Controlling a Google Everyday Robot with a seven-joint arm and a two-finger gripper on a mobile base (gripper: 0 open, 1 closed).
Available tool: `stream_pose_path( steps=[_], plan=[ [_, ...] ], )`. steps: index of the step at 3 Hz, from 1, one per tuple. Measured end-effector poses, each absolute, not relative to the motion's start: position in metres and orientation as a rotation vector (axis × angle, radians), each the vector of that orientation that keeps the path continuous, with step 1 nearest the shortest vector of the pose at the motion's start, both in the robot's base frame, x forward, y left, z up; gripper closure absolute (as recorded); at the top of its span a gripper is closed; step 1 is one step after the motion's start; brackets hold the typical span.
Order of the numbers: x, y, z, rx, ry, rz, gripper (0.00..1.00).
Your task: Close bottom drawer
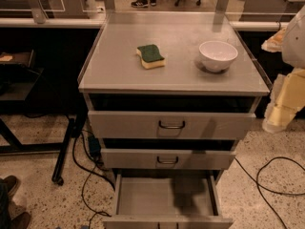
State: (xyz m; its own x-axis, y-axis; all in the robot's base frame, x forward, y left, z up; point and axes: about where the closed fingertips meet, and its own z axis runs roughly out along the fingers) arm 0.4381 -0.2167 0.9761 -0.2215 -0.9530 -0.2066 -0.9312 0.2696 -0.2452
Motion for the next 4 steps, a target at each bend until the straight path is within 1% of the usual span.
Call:
stream_pose_path(
  steps=[1, 2, 4],
  plan=[
    [0.4381, -0.2167, 0.9761, -1.725, 2.232, -0.098, 0.00],
    [0.4381, -0.2167, 0.9761, -1.725, 2.232, -0.098, 0.16],
    [0.4381, -0.2167, 0.9761, -1.725, 2.232, -0.098, 0.63]
  ],
)
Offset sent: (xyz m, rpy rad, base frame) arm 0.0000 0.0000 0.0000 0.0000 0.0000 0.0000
